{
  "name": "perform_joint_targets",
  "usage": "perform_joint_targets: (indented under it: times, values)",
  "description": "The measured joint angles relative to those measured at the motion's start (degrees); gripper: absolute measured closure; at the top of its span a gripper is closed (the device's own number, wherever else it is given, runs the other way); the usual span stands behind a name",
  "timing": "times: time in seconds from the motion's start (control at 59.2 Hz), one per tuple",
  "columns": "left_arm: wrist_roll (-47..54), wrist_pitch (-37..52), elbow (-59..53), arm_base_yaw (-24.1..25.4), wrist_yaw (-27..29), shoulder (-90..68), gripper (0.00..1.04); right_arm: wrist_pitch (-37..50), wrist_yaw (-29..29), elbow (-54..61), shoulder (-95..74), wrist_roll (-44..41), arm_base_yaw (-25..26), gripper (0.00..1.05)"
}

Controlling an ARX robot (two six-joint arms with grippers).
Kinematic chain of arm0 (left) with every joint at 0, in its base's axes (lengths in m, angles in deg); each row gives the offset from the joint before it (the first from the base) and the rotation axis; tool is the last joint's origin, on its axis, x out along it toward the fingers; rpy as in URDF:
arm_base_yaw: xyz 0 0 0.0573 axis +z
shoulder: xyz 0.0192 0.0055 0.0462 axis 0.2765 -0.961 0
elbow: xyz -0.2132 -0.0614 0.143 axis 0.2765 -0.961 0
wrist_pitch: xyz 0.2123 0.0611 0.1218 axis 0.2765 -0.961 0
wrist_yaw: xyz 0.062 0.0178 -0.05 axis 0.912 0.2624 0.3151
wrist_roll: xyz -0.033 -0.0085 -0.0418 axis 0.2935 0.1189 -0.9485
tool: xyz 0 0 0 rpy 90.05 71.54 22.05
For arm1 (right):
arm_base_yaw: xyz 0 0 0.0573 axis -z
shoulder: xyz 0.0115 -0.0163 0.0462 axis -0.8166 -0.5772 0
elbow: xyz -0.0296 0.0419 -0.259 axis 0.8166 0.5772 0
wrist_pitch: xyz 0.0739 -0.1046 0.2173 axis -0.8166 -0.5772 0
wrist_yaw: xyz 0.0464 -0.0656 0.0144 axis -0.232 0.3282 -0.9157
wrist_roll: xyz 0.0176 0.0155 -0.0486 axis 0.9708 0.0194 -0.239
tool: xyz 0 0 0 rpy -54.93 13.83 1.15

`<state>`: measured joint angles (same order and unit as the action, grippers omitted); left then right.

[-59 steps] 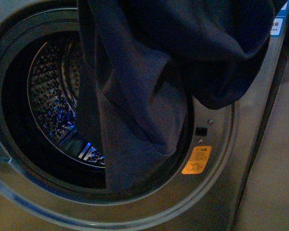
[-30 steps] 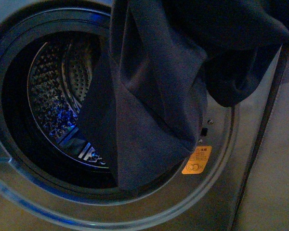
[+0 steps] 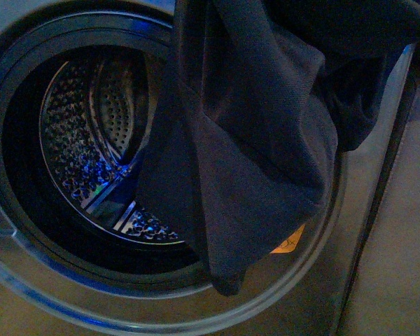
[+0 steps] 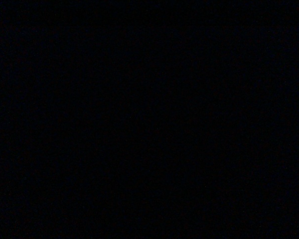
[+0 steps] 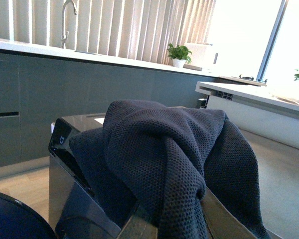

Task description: Put clothes into washing machine

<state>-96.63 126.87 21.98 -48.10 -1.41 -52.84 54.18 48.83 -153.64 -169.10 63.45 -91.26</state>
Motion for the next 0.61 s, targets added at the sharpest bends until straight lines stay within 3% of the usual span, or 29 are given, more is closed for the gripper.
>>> perform_joint_targets:
  times: [0.219,0.473,0.608]
  values:
    - [-0.7,0.0,-0.9,1.9,0.5,0.9,0.51,0.2,-0.1,0.0,0.1,0.0,0.0,0.62]
    - [-4.3,1.4,-7.4,10.7,-1.6,5.3,0.89,0.2,-0.2,0.0,0.2,0.0,0.0,0.22]
    - [-5.7,3.0,-12.0,14.8,-3.6,8.4,0.92,0.2,-0.3,0.0,0.2,0.0,0.0,0.06]
